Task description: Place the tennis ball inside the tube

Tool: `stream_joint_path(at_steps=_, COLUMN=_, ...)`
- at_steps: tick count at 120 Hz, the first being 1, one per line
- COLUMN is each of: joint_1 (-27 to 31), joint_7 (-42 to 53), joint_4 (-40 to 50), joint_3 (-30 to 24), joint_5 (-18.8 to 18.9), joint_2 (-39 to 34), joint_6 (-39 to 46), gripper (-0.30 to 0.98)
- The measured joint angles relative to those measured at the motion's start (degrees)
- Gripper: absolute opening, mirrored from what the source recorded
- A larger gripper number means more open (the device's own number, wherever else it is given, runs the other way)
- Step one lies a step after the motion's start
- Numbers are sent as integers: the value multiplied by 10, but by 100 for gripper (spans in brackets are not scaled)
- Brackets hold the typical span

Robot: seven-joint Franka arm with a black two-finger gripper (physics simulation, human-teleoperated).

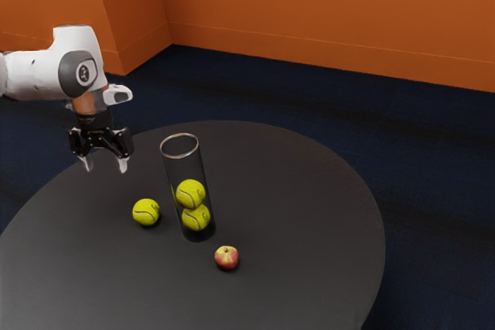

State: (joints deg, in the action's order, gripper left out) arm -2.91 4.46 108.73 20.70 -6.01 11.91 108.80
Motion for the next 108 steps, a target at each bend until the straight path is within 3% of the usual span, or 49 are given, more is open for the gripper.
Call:
stream_joint_path(at_steps=48, joint_1=-20, joint_7=9, joint_4=69, joint_3=-23, joint_5=-67, joint_2=55, joint_6=146, gripper=67)
stream_joint_path(at_steps=108, joint_1=-31, joint_7=24, joint_4=77, joint_3=-24, joint_5=-77, joint_2=102, joint_6=231, gripper=67)
